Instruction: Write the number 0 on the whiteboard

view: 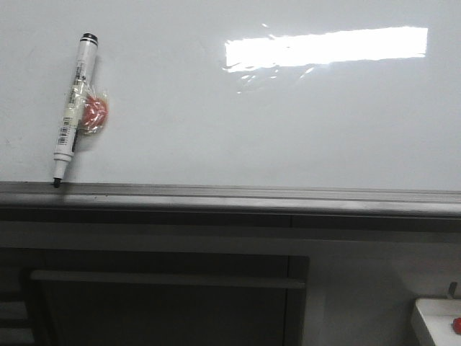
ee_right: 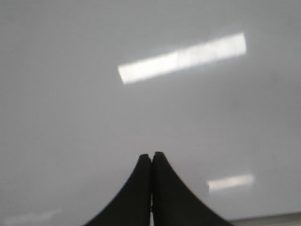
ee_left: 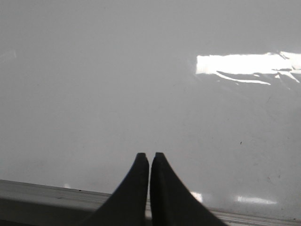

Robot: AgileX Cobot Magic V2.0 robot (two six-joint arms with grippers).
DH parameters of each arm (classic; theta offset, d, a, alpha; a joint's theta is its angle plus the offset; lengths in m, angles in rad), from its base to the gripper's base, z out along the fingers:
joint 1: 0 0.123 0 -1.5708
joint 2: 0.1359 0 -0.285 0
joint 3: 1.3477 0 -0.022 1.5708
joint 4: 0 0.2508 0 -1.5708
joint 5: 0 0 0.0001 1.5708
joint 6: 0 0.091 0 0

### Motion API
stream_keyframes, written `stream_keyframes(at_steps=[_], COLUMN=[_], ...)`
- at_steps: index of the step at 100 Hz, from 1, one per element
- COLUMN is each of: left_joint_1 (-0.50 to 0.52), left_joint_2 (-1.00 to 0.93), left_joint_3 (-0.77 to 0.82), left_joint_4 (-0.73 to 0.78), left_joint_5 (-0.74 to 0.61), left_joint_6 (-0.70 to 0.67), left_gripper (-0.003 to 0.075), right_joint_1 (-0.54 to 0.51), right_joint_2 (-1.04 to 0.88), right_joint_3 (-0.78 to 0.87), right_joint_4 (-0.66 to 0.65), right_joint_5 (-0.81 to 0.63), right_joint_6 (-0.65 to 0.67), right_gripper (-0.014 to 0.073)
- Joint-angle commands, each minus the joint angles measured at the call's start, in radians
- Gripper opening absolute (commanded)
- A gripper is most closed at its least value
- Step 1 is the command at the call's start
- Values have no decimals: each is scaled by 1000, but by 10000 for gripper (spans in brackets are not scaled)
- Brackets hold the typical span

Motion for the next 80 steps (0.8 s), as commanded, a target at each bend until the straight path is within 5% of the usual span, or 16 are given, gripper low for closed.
stream_keyframes(at_steps=[1,35,65,80], left_joint_1=[1,1,-1,-11], left_joint_2=[-26,51,63,63], left_joint_3=[-3,-203,-242,-242], left_joint_4=[-26,-25,-25,-39], left_joint_5=[-86,117,119,115], left_joint_6=[-6,5,5,5], left_gripper=[-20,-20,-10,205], right_joint_1=[-7,-7,-7,-7], right_joint_2=[2,320,424,424], right_joint_3=[-115,-451,-582,-582], right_joint_4=[6,-3,24,26], right_joint_5=[108,662,688,676], right_joint_6=[15,13,13,13], right_gripper=[-60,-60,-60,-60])
